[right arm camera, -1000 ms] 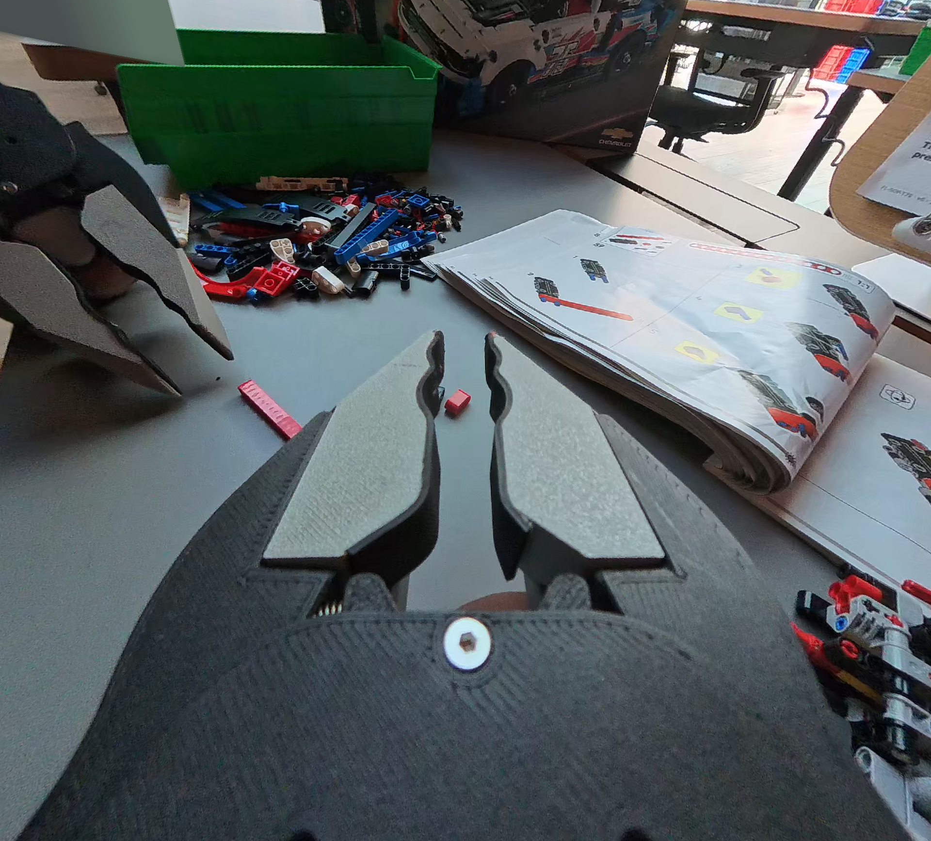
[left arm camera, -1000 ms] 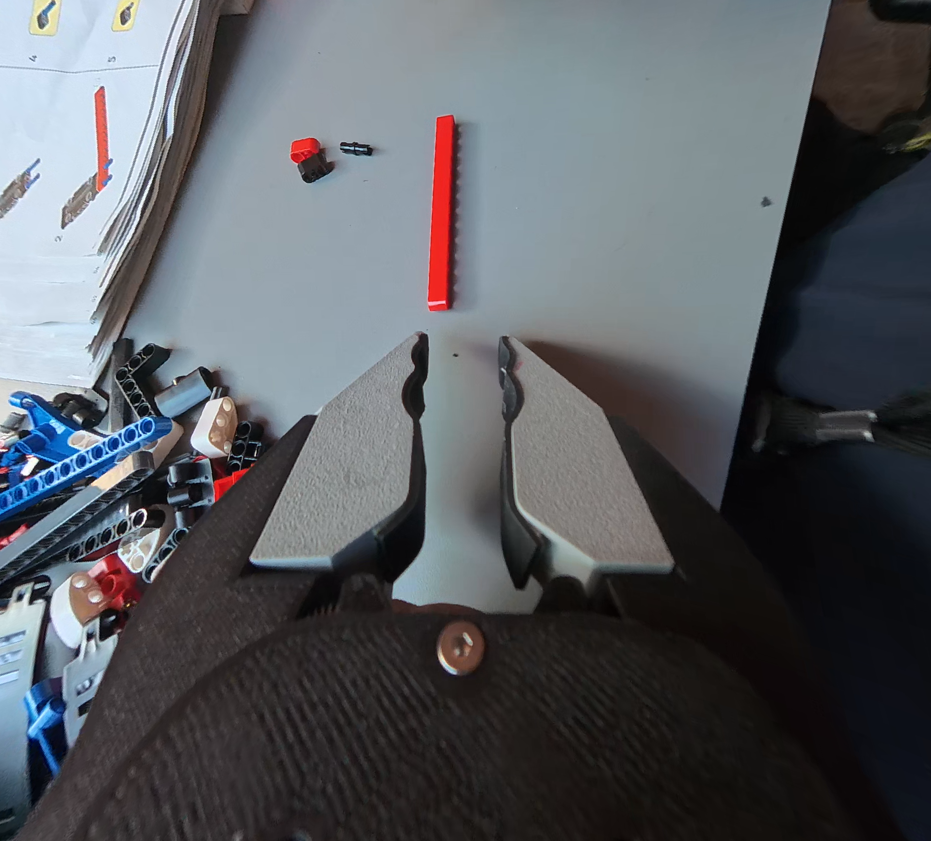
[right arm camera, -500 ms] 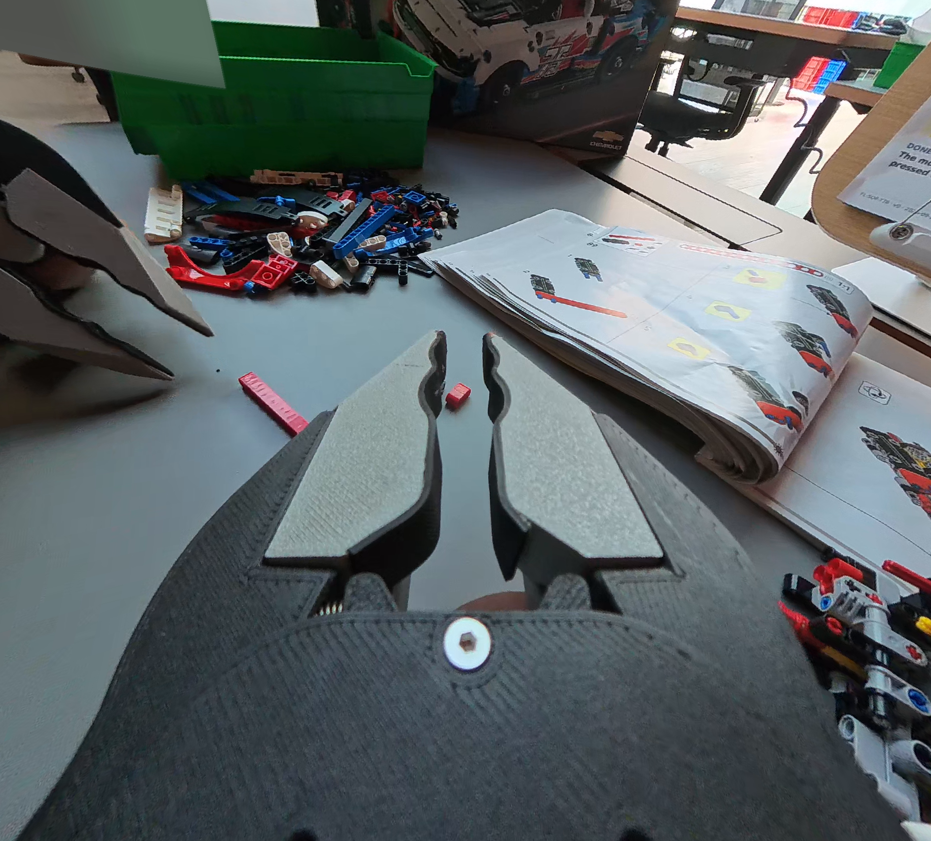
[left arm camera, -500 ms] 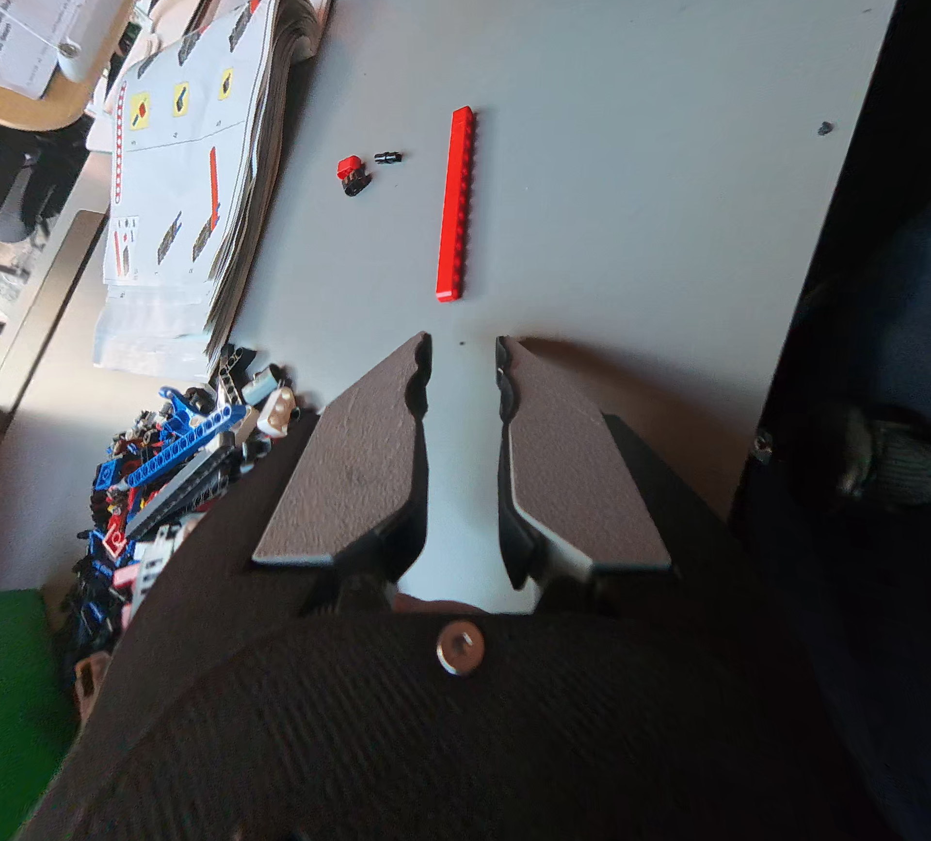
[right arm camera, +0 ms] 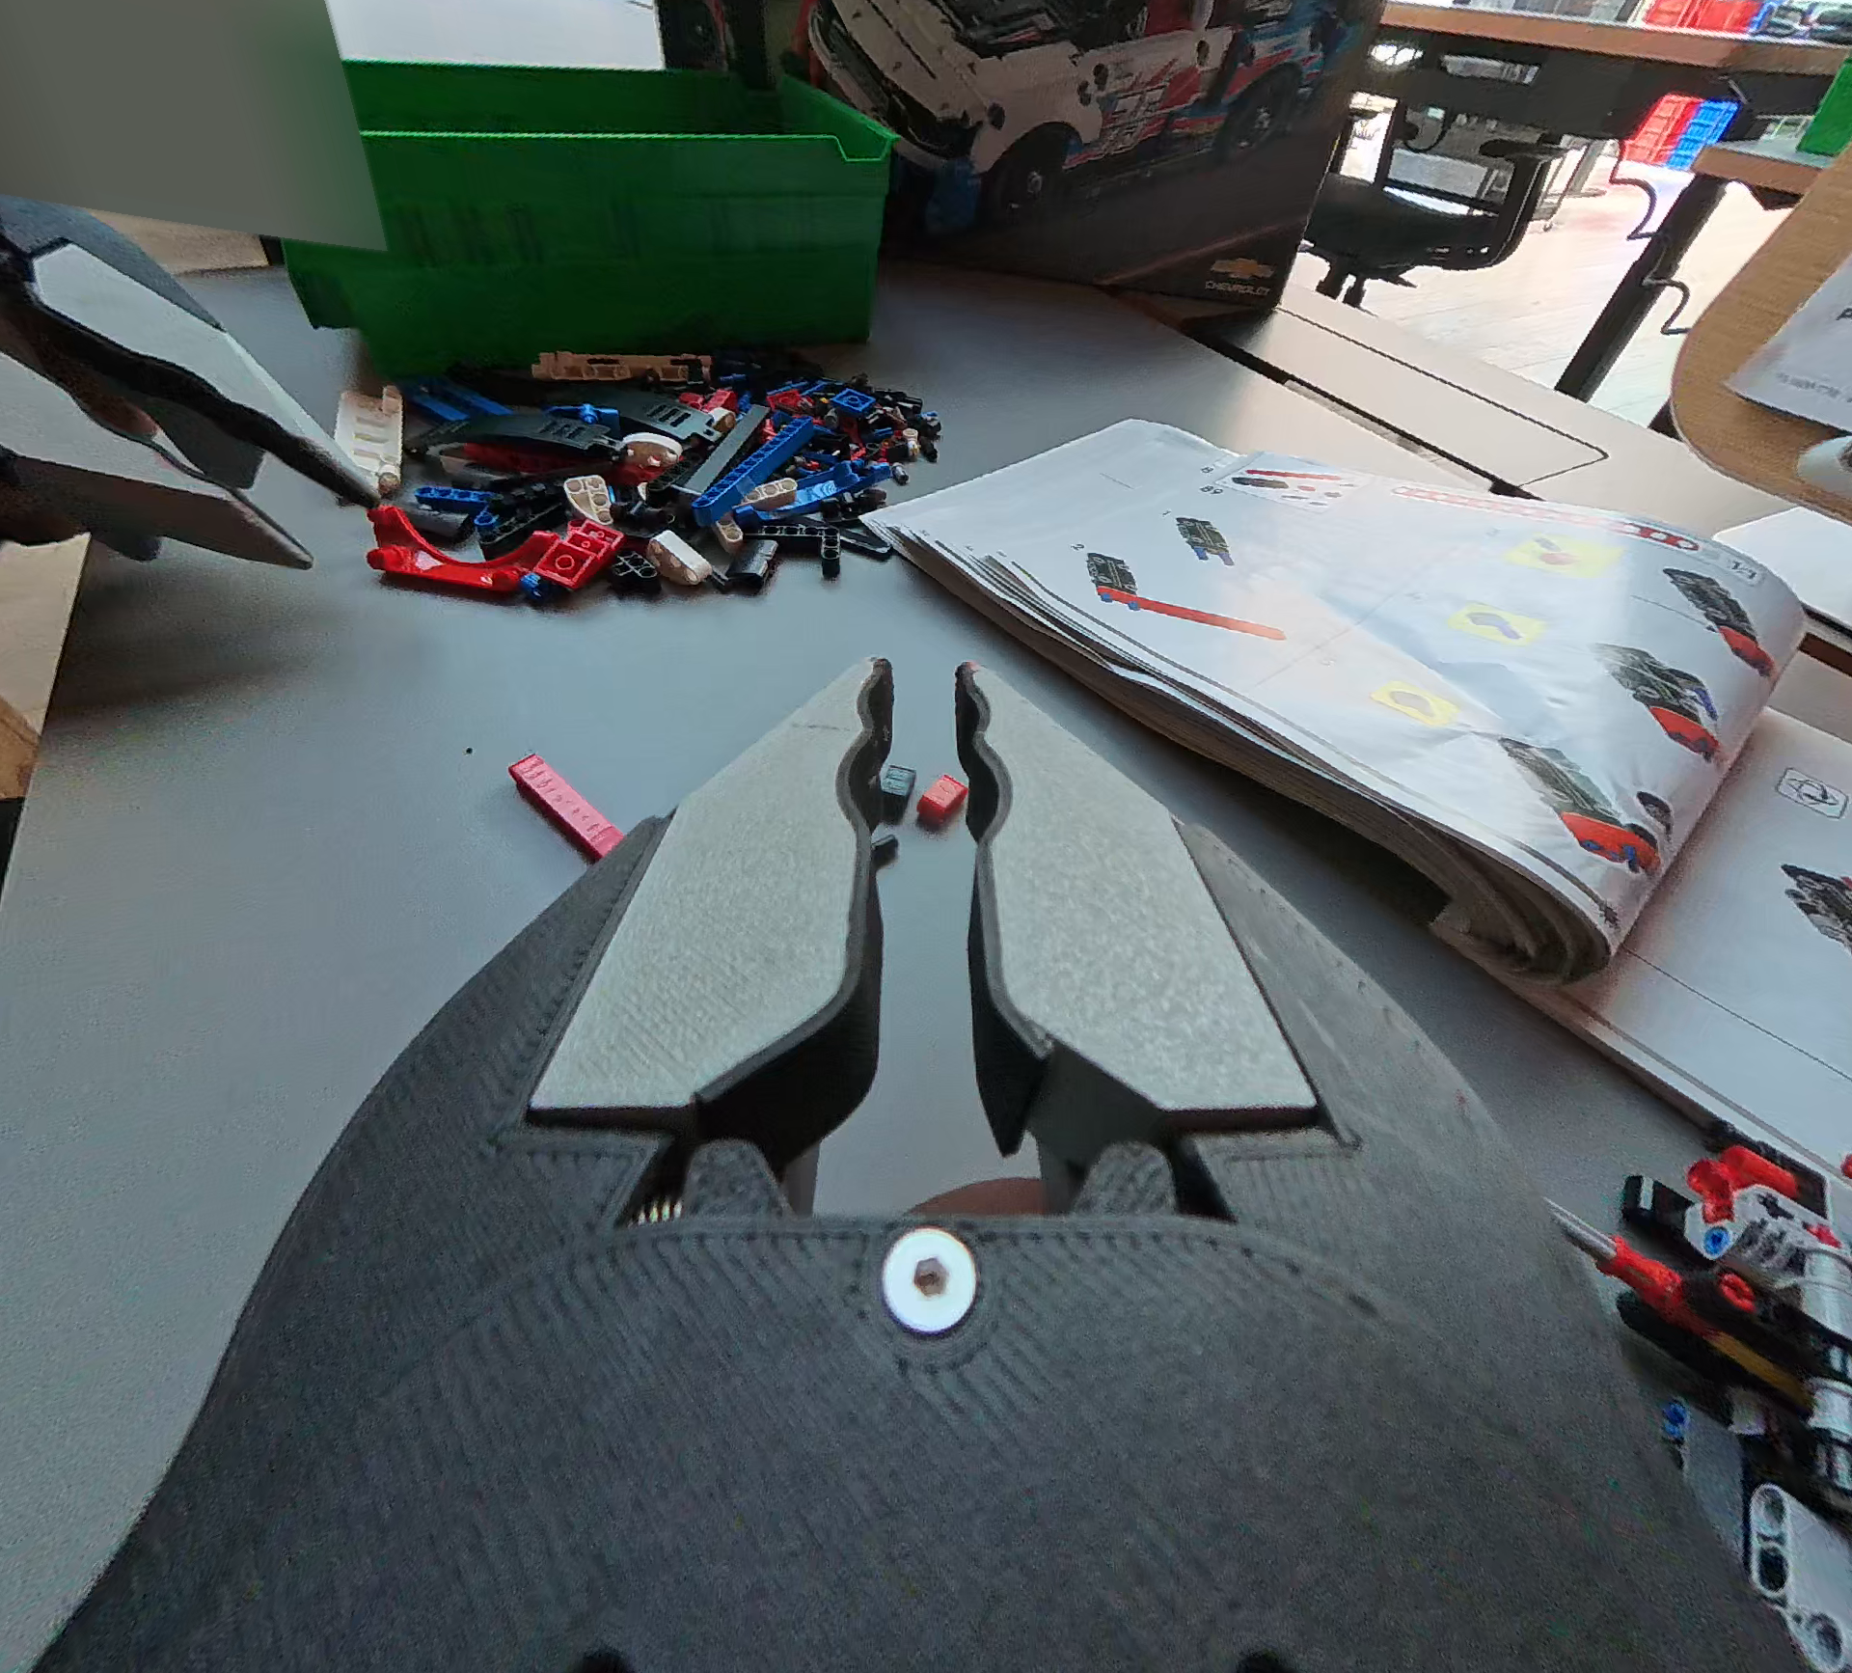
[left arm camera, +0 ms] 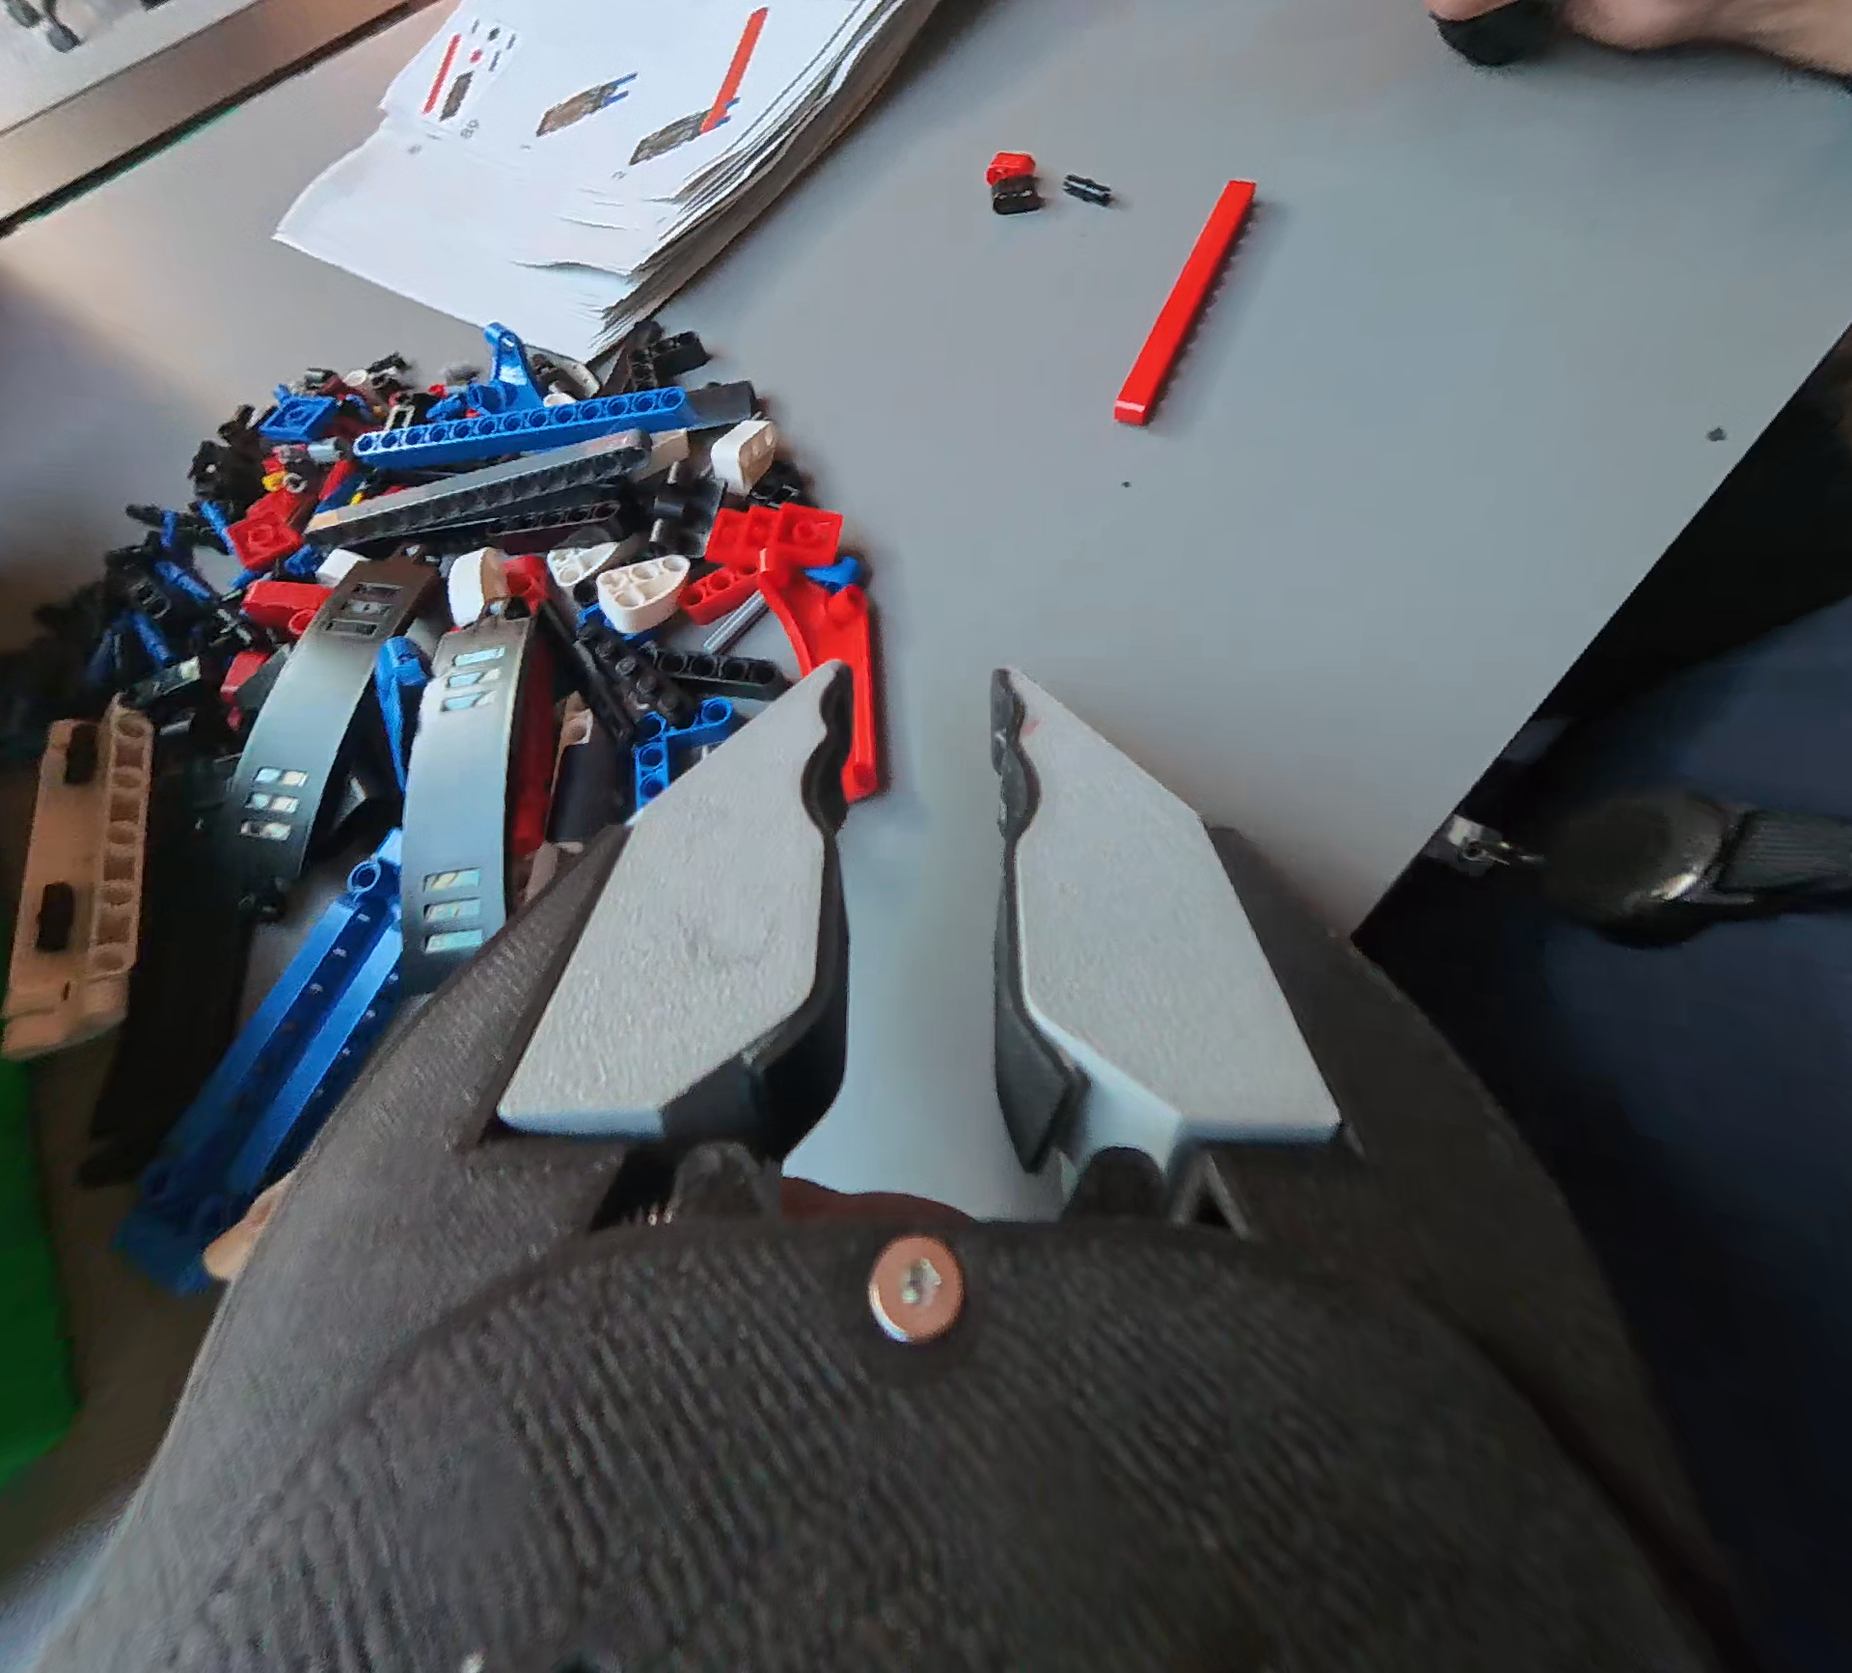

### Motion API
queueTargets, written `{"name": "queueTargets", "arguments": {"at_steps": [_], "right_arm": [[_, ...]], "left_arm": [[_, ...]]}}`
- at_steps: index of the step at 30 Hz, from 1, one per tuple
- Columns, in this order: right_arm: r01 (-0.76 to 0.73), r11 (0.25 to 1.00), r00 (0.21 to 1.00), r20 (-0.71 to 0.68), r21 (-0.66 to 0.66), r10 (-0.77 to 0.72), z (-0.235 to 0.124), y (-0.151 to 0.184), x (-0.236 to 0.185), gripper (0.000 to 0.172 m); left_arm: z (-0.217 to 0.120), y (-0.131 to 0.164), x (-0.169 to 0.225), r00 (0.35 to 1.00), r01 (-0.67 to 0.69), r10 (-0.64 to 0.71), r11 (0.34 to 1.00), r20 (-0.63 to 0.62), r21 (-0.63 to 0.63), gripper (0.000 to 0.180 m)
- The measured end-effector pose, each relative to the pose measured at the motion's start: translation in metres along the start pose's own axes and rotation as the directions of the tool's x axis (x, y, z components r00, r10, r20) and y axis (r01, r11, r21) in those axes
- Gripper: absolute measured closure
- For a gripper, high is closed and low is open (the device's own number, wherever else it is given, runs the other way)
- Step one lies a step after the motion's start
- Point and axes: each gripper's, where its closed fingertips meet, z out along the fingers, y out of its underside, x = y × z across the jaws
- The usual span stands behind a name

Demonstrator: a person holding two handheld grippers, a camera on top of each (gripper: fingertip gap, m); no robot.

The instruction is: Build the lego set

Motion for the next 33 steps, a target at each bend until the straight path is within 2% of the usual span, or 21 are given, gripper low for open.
{"name": "queueTargets", "arguments": {"at_steps": [4, 9, 21, 33], "right_arm": [[0.025, 1.0, 1.0, 0.01, -0.011, -0.025, 0.004, 0.0, -0.005, 0.162], [0.032, 0.999, 0.999, 0.031, -0.014, -0.031, 0.006, 0.0, -0.01, 0.162], [-0.003, 1.0, 1.0, 0.021, 0.023, 0.003, 0.001, -0.003, -0.003, 0.164], [-0.03, 0.997, 0.999, 0.038, 0.067, 0.028, 0.003, -0.009, 0.003, 0.163]], "left_arm": [[-0.003, 0.005, -0.006, 0.999, -0.019, 0.019, 1.0, 0.042, -0.001, 0.155], [-0.005, 0.006, -0.005, 1.0, -0.013, 0.013, 1.0, 0.028, 0.015, 0.155], [-0.004, 0.005, 0.007, 0.993, 0.016, -0.013, 1.0, -0.119, 0.024, 0.155], [-0.009, -0.002, 0.009, 0.976, 0.092, -0.076, 0.993, -0.206, 0.069, 0.163]]}}
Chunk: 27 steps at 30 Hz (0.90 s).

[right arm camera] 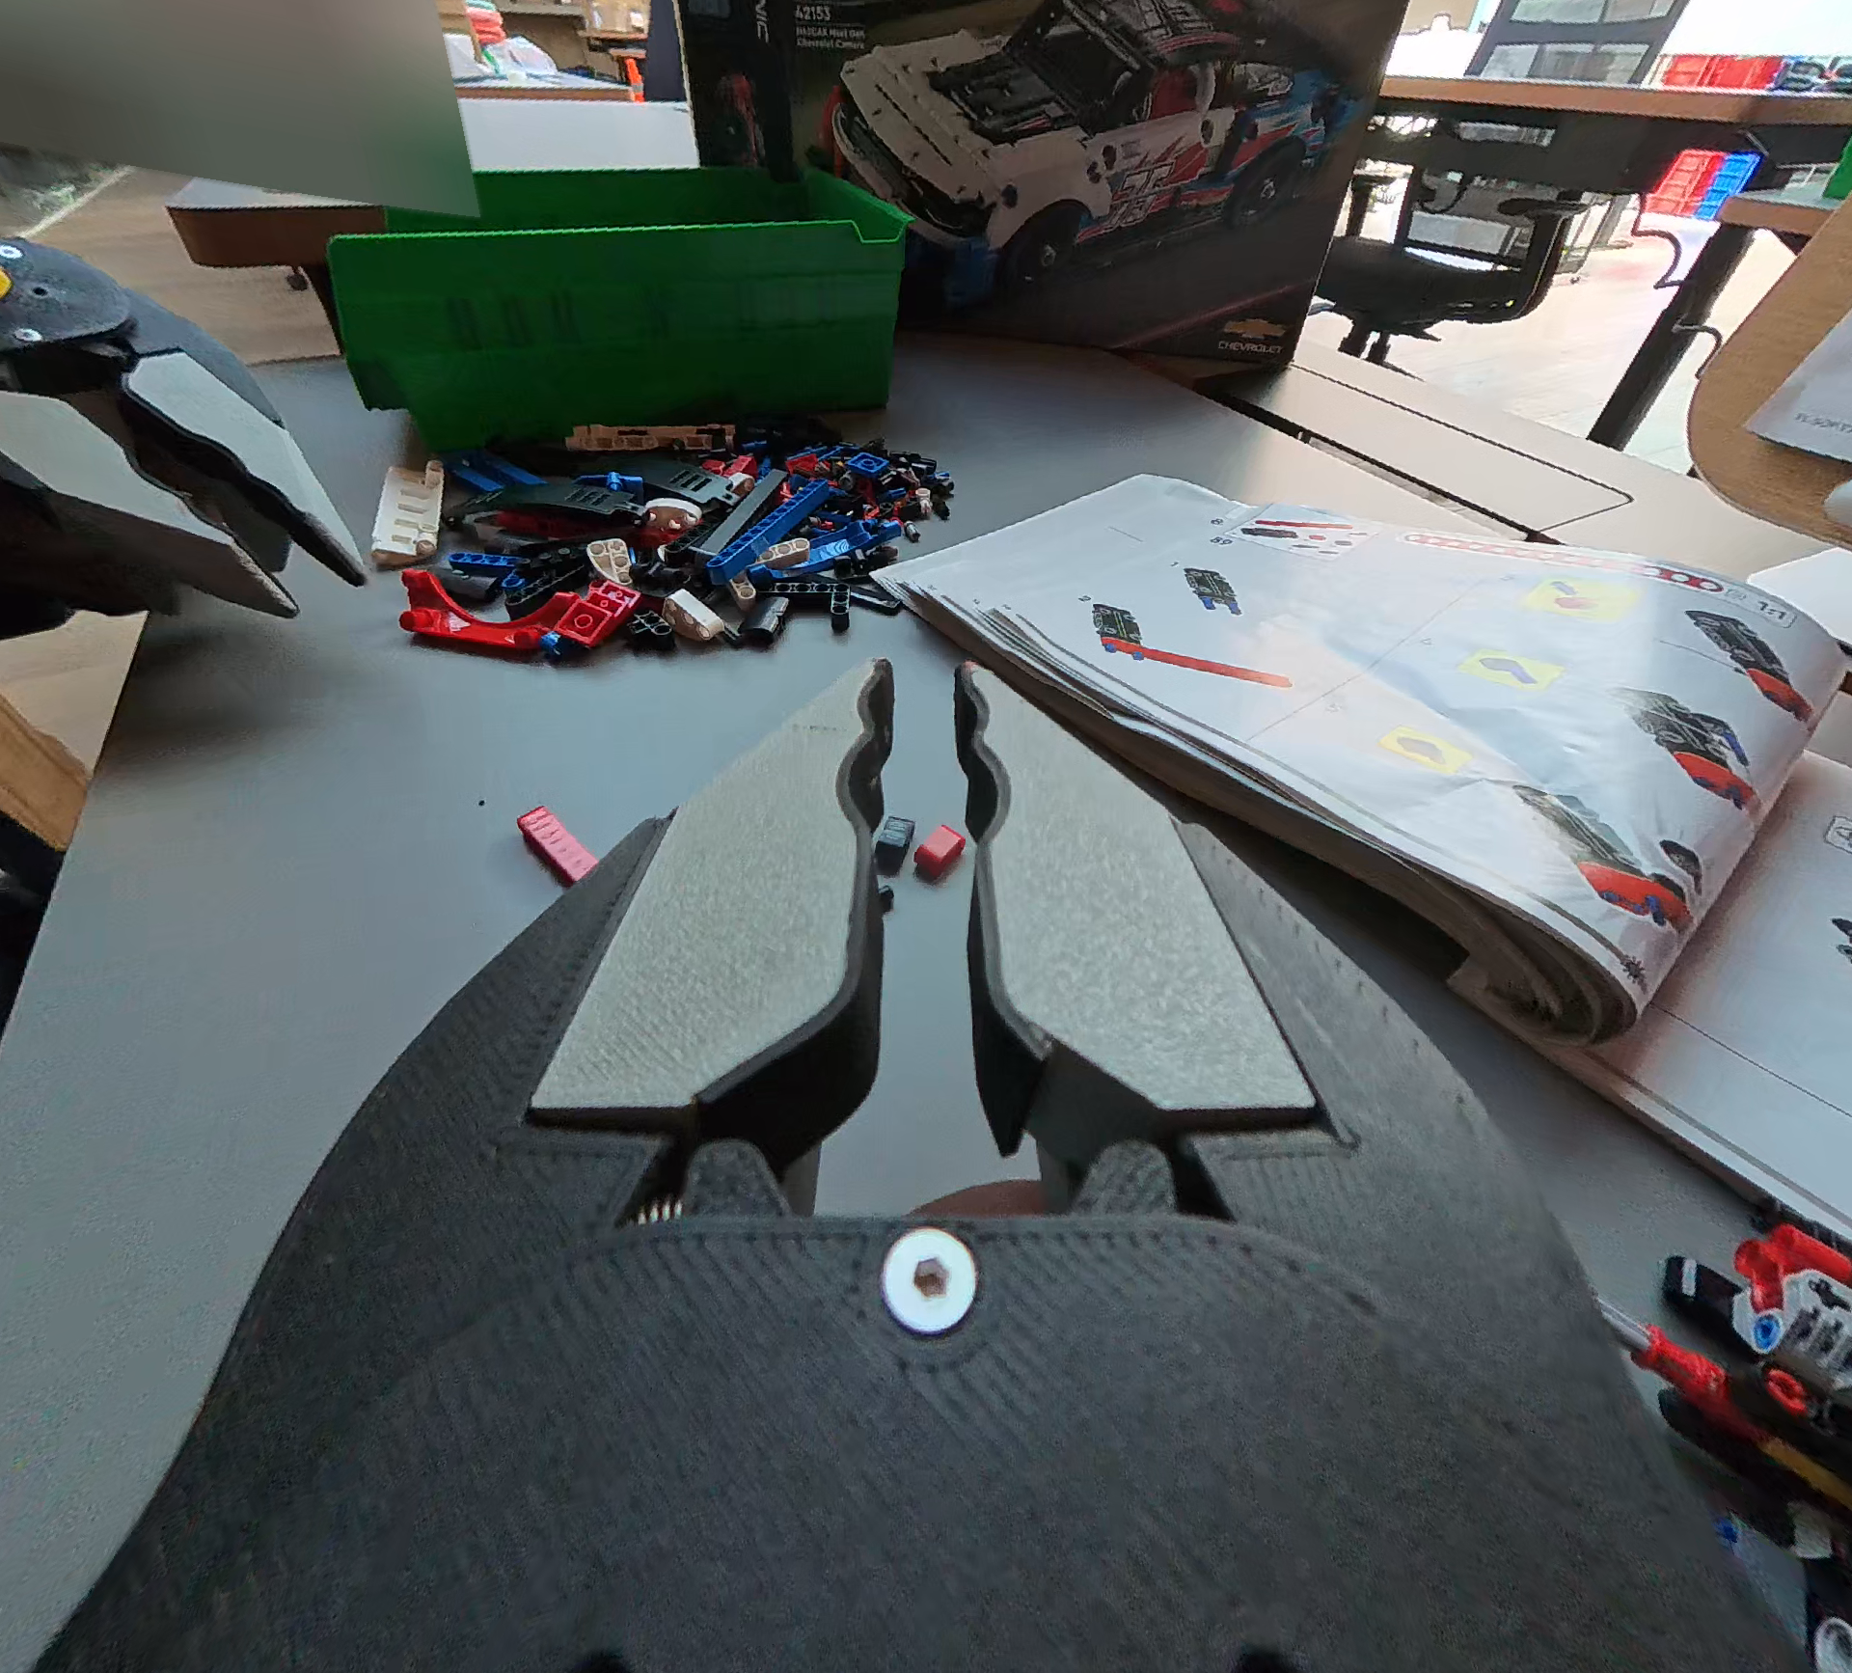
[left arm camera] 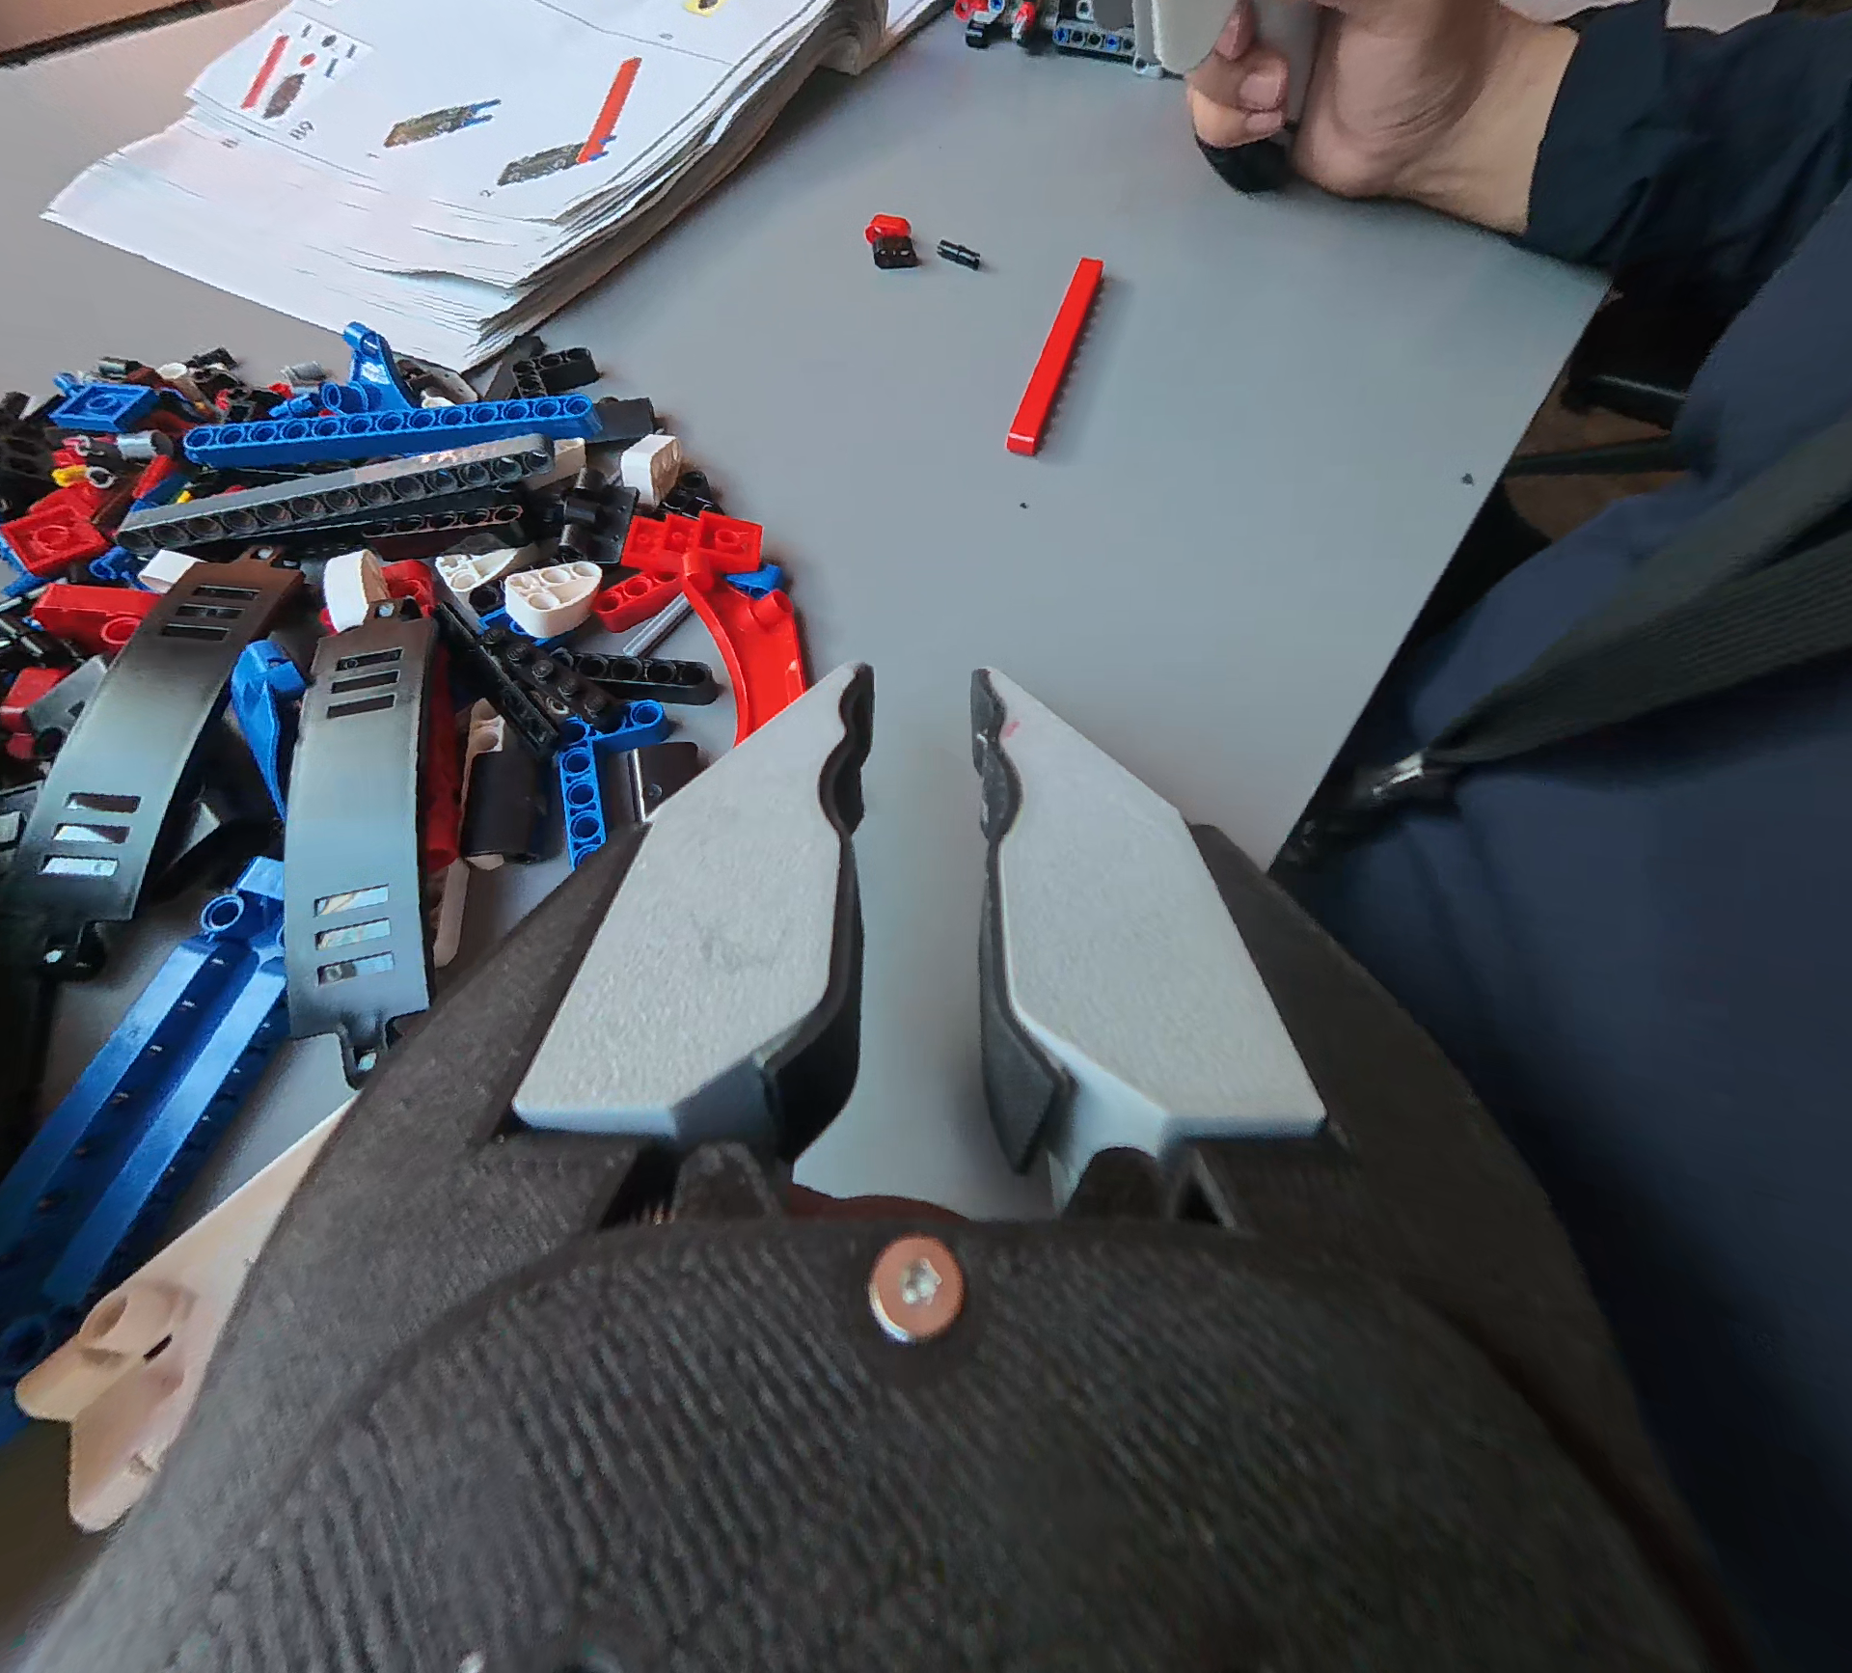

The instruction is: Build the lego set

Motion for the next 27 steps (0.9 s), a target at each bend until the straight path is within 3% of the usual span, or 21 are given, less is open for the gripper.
{"name": "queueTargets", "arguments": {"at_steps": [27], "right_arm": [[0.015, 1.0, 1.0, -0.002, -0.008, -0.015, 0.014, -0.001, 0.003, 0.162]], "left_arm": [[-0.004, -0.004, 0.002, 1.0, 0.013, -0.012, 0.999, -0.026, 0.048, 0.168]]}}
